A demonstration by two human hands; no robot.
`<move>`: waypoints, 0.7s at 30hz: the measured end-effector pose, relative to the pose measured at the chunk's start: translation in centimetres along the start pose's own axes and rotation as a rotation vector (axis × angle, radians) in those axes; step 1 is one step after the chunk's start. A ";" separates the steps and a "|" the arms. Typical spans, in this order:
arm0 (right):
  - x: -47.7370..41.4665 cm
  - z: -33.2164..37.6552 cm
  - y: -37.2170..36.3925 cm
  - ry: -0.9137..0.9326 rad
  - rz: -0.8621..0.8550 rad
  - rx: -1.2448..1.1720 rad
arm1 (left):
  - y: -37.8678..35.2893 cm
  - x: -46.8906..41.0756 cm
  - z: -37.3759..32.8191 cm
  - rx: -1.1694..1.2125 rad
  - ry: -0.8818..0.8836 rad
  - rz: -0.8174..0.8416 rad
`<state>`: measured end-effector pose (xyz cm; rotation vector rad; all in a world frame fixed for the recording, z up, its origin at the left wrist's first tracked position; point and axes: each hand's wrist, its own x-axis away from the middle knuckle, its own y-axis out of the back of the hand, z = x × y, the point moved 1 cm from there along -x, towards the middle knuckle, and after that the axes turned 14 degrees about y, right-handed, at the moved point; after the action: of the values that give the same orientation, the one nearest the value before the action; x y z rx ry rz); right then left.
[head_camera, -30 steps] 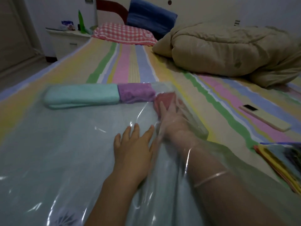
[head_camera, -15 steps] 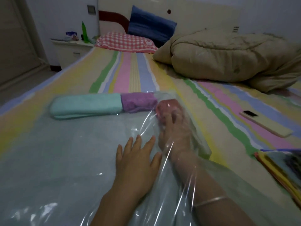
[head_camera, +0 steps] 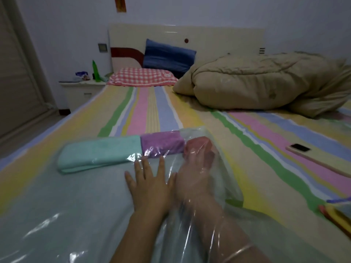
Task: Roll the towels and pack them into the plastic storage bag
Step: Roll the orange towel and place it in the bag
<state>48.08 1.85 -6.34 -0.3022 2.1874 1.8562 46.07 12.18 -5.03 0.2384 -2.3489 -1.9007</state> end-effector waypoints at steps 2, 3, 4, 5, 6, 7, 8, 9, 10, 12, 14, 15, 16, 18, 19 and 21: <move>-0.6 -0.1 -0.3 0.023 0.036 0.018 | -0.3 -0.1 0.1 -0.017 -0.004 -0.008; -1.1 -0.2 0.3 0.006 0.019 0.027 | -0.1 -0.1 0.1 -0.020 0.001 -0.013; -1.5 -0.5 0.8 0.012 -0.032 0.080 | 0.0 0.0 0.1 -0.018 0.006 -0.016; -1.8 -0.8 1.1 0.060 -0.047 0.181 | 0.1 0.1 0.0 -0.010 0.007 -0.017; -1.9 -1.0 0.9 0.172 -0.002 0.269 | 0.2 0.2 -0.1 0.000 0.006 -0.015; -2.0 -1.0 1.2 0.198 0.054 0.283 | 0.2 0.3 -0.1 0.011 0.002 -0.016; -2.2 -1.3 1.5 0.179 0.072 0.310 | 0.1 0.5 -0.1 0.019 -0.001 -0.019; -2.2 -1.5 1.5 0.155 0.080 0.281 | 0.1 0.5 0.0 0.026 -0.004 -0.022; -2.4 -1.8 1.1 0.177 0.099 0.217 | 0.1 0.5 0.0 0.030 -0.005 -0.022; -1.9 -2.0 0.1 0.202 0.024 0.010 | 0.1 0.6 -0.1 0.032 0.000 -0.015; -0.6 -2.0 0.4 0.140 -0.220 -0.170 | 0.1 0.8 -0.2 0.037 0.006 -0.004; 0.1 -1.8 1.0 0.066 -0.291 -0.227 | 0.1 0.8 -0.3 0.043 0.006 -0.001; 0.8 -1.8 1.4 0.008 -0.352 -0.244 | 0.2 0.8 -0.4 0.051 0.005 0.001; 1.7 -1.7 2.0 -0.075 -0.364 -0.263 | 0.3 0.8 -0.5 0.068 0.004 0.003; 1.6 -1.6 1.9 -0.096 -0.351 -0.256 | 0.3 0.9 -0.5 0.071 0.004 0.002; 0.9 -1.8 1.2 -0.088 -0.344 -0.269 | 0.3 1.0 -0.6 0.063 0.002 -0.005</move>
<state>46.76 0.33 -5.23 -0.5956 1.6992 1.9183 45.17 11.51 -4.66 0.2519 -2.4115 -1.8299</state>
